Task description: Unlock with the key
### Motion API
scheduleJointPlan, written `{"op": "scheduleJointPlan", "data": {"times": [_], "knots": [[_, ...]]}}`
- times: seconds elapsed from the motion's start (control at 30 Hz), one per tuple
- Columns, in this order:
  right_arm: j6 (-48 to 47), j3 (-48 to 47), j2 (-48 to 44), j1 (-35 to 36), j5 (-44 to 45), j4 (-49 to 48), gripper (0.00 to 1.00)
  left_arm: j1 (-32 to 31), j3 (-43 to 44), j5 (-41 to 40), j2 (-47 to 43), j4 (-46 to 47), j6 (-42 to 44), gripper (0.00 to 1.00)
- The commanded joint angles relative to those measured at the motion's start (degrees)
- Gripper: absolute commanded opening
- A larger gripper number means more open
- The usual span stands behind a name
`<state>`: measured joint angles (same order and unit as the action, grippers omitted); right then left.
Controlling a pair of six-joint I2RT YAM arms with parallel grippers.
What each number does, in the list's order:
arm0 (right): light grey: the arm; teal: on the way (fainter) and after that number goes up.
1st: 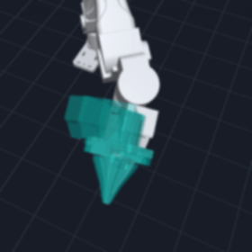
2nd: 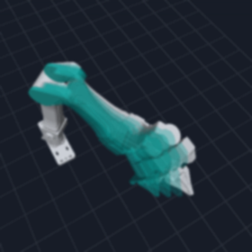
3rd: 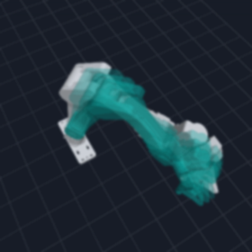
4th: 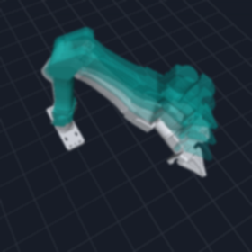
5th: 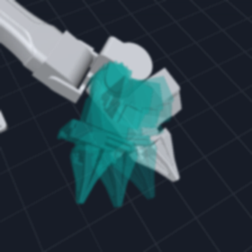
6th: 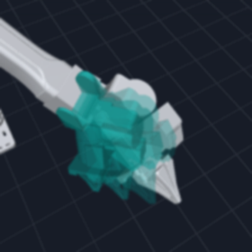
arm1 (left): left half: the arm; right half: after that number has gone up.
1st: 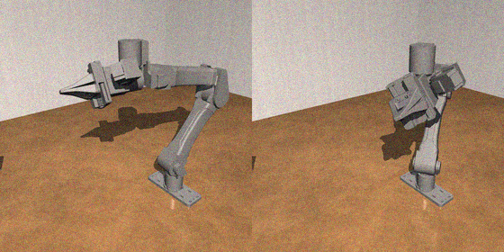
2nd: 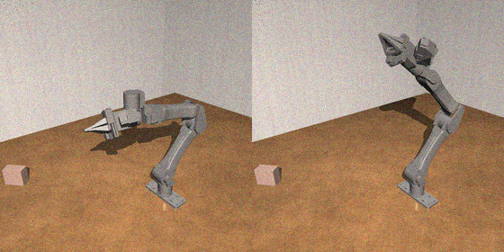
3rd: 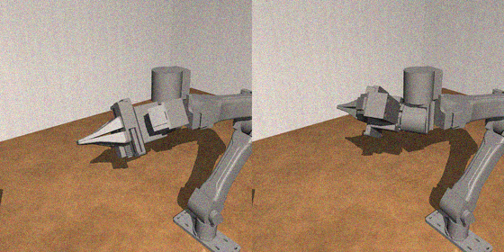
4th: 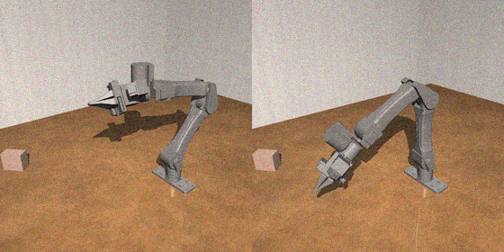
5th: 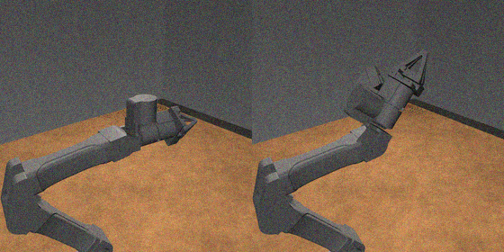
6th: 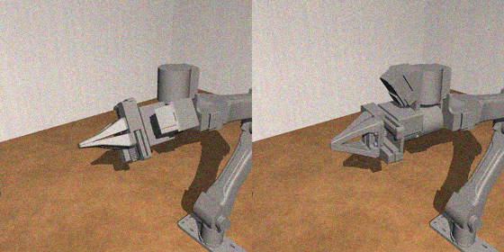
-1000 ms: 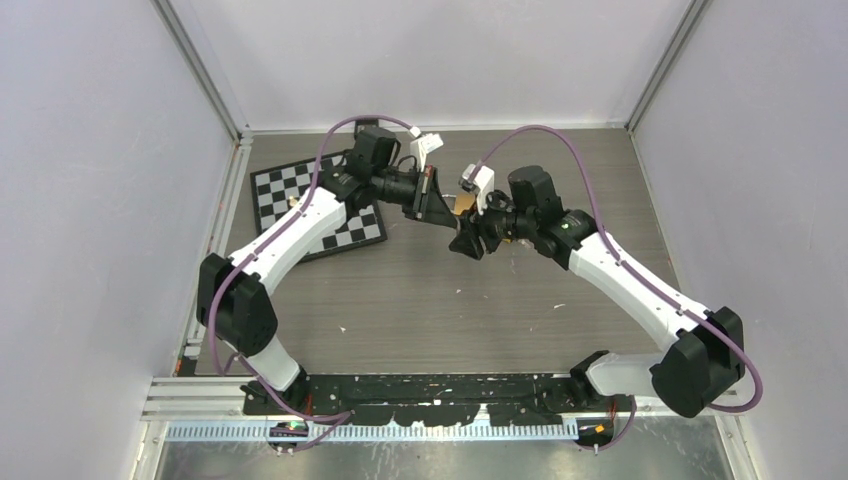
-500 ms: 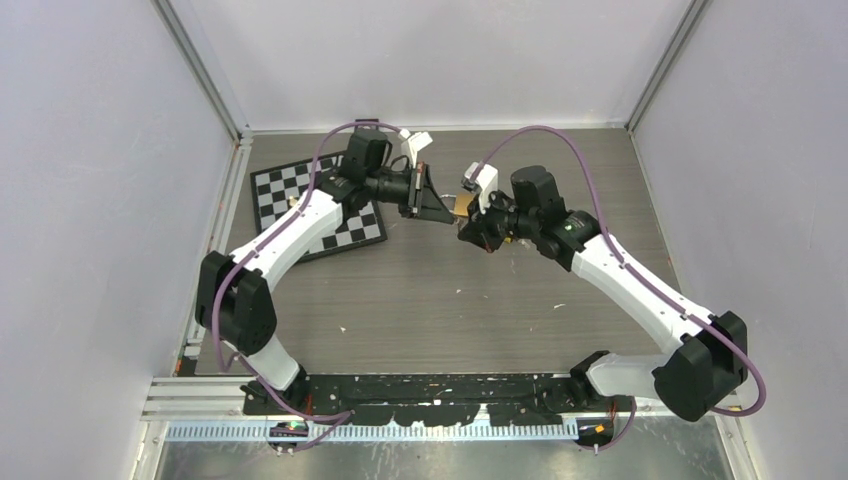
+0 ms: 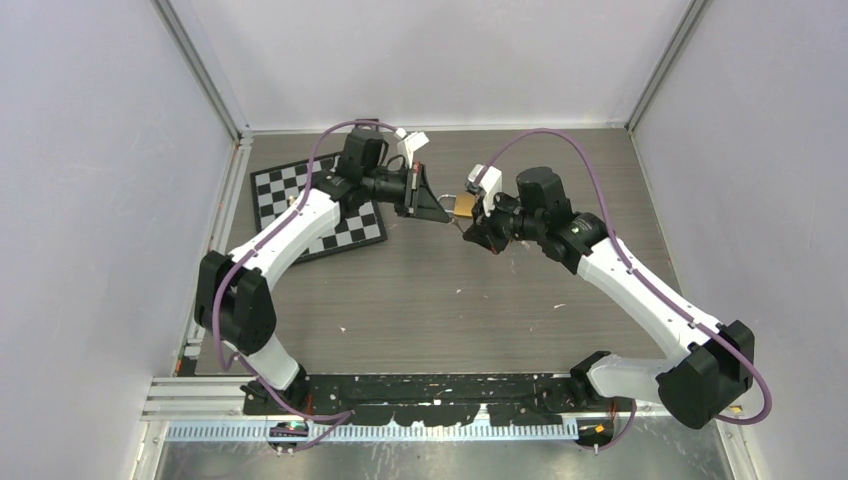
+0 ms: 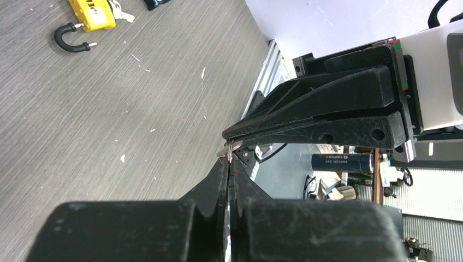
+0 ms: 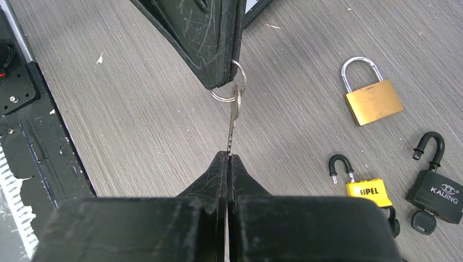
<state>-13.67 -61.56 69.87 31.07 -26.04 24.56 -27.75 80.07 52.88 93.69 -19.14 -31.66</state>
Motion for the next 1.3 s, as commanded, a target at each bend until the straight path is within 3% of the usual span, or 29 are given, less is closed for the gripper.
{"op": "scheduleJointPlan", "data": {"times": [0.0,0.1,0.17,0.33,0.67,0.87,1.17,1.27], "knots": [[-1.5,0.0,-1.6,0.3,-0.2,-1.4,0.0,0.2,-0.3,0.4,-2.8,0.0,1.0,0.0],[-1.1,0.6,-1.4,0.3,0.8,-2.7,0.03,0.2,-1.4,1.3,-3.8,2.8,-2.5,0.0],[-0.1,0.1,-1.0,0.3,0.5,-3.3,0.16,0.2,-3.2,2.0,-4.7,6.6,-6.4,0.0],[2.0,-2.5,0.2,0.3,-1.3,-3.2,0.37,0.2,-5.5,3.2,-5.4,13.5,-14.1,0.0],[5.9,-5.0,1.5,0.6,-4.7,-4.2,0.64,0.2,-6.4,2.7,-4.8,18.8,-23.3,0.0],[6.3,-6.5,1.9,0.6,-1.8,-4.5,0.63,0.2,-7.0,2.6,-4.4,21.5,-27.6,0.0],[5.4,-8.1,2.9,0.6,-0.4,-3.7,0.44,0.2,-9.1,2.8,-6.5,23.7,-30.1,0.0],[5.0,-7.6,2.7,0.6,-0.7,-3.6,0.42,0.3,-9.1,2.8,-6.9,23.8,-30.1,0.0]]}}
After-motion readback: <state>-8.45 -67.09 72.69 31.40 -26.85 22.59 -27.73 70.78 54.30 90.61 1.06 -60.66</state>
